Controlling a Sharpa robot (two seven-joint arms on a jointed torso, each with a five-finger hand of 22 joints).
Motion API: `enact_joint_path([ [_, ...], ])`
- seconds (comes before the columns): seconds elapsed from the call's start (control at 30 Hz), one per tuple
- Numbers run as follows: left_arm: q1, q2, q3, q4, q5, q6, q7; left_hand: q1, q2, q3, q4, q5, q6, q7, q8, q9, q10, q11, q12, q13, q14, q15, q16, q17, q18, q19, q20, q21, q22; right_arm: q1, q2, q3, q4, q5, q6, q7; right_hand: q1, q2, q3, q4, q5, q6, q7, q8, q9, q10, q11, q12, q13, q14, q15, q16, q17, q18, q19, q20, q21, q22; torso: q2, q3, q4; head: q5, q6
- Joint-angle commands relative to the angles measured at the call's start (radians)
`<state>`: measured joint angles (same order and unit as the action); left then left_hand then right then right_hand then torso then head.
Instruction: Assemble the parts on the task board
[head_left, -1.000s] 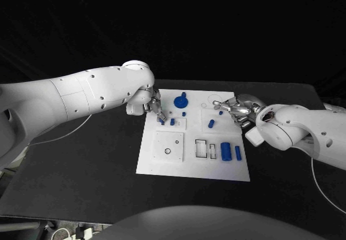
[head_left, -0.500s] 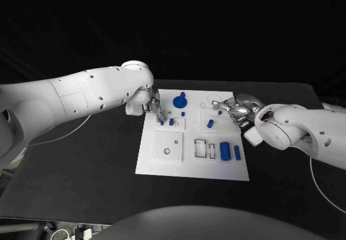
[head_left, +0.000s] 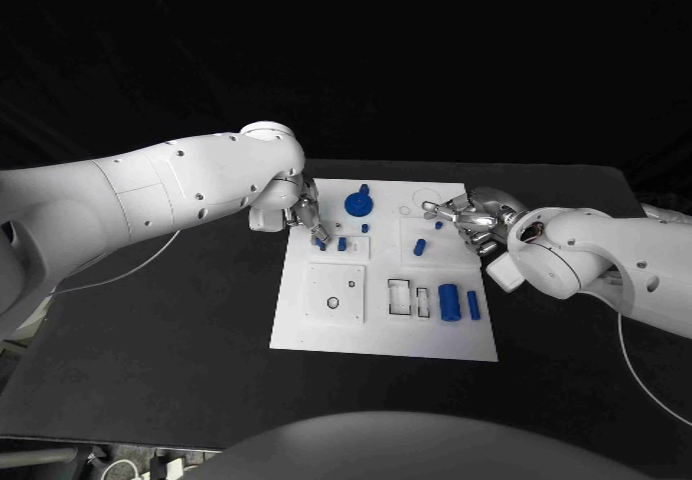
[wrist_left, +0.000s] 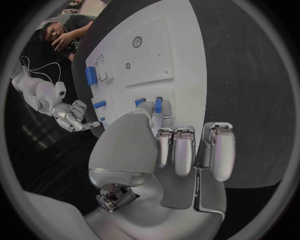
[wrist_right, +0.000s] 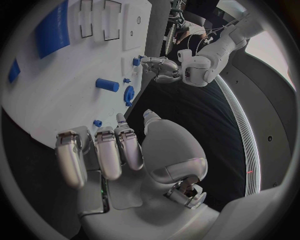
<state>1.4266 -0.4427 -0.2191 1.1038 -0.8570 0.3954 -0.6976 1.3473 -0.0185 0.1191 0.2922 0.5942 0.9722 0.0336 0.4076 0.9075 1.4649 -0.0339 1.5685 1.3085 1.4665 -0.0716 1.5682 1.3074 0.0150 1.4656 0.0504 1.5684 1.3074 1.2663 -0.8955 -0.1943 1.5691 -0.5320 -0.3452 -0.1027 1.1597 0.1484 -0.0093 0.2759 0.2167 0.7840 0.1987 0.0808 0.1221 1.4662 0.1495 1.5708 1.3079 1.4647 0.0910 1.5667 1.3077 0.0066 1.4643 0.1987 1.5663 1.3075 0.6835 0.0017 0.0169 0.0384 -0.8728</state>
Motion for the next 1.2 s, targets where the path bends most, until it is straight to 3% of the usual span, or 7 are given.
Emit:
enact_joint_path([
  [0.03, -0.001, 0.000, 0.000, -0.001, 0.009, 0.022, -0.078, 0.002, 0.008, 0.003, 0.000, -0.002, 0.004, -0.007, 0.003, 0.002, 0.106, 0.004, 0.002, 0.262, 0.104, -0.003, 0.003, 0.263, -0.015, 0.105, -0.003, 0.002, 0.263, -0.001, 0.000, 0.000, 0.001, -0.007, 0.011, 0.002, 0.007, 0.003, -0.005, -0.003, 0.007, -0.007, 0.031, 0.006, -0.001, 0.105, 0.009, 0.000, 0.263, 0.106, 0.007, 0.004, 0.263, -0.007, 0.106, 0.008, 0.004, 0.263, 0.000, 0.0003, 0.0002, 0.002, 0.000],
  [0.73, -0.006, 0.006, 0.000, -0.008, 0.006, 0.012, -0.063, 0.003, 0.008, 0.006, 0.000, -0.006, 0.003, -0.007, 0.003, 0.003, 0.106, 0.005, 0.002, 0.262, 0.104, -0.003, 0.003, 0.263, -0.015, 0.105, -0.002, 0.002, 0.263, -0.001, 0.002, 0.000, 0.000, -0.007, 0.012, 0.001, 0.006, 0.003, -0.006, -0.002, 0.007, -0.008, 0.031, 0.005, -0.001, 0.105, 0.009, 0.000, 0.263, 0.106, 0.007, 0.004, 0.263, -0.007, 0.106, 0.008, 0.004, 0.263, 0.001, -0.0004, -0.0006, 0.001, 0.000],
  [1.03, -0.007, 0.008, 0.000, -0.011, -0.001, 0.004, -0.066, 0.004, 0.008, 0.007, 0.000, -0.007, 0.002, -0.007, 0.002, 0.003, 0.106, 0.005, 0.002, 0.262, 0.104, -0.003, 0.003, 0.263, -0.015, 0.105, -0.002, 0.002, 0.263, -0.001, 0.001, 0.000, 0.000, -0.007, 0.014, -0.001, 0.006, 0.003, -0.006, -0.002, 0.007, -0.008, 0.031, 0.005, -0.001, 0.105, 0.009, 0.000, 0.263, 0.106, 0.007, 0.004, 0.263, -0.007, 0.106, 0.008, 0.004, 0.263, 0.001, 0.0011, 0.0015, 0.006, 0.000],
  [1.2, -0.007, 0.008, 0.000, -0.011, -0.003, -0.006, -0.058, 0.004, 0.008, 0.008, 0.000, -0.008, 0.002, -0.007, 0.002, 0.004, 0.106, 0.005, 0.002, 0.262, 0.104, -0.003, 0.003, 0.263, -0.015, 0.105, -0.002, 0.002, 0.263, -0.001, 0.001, 0.000, 0.000, -0.007, 0.013, -0.001, 0.007, 0.004, -0.006, -0.002, 0.007, -0.009, 0.031, 0.005, -0.001, 0.105, 0.009, 0.000, 0.263, 0.106, 0.007, 0.004, 0.263, -0.007, 0.106, 0.008, 0.004, 0.263, 0.000, -0.0002, -0.0002, 0.004, 0.000],
])
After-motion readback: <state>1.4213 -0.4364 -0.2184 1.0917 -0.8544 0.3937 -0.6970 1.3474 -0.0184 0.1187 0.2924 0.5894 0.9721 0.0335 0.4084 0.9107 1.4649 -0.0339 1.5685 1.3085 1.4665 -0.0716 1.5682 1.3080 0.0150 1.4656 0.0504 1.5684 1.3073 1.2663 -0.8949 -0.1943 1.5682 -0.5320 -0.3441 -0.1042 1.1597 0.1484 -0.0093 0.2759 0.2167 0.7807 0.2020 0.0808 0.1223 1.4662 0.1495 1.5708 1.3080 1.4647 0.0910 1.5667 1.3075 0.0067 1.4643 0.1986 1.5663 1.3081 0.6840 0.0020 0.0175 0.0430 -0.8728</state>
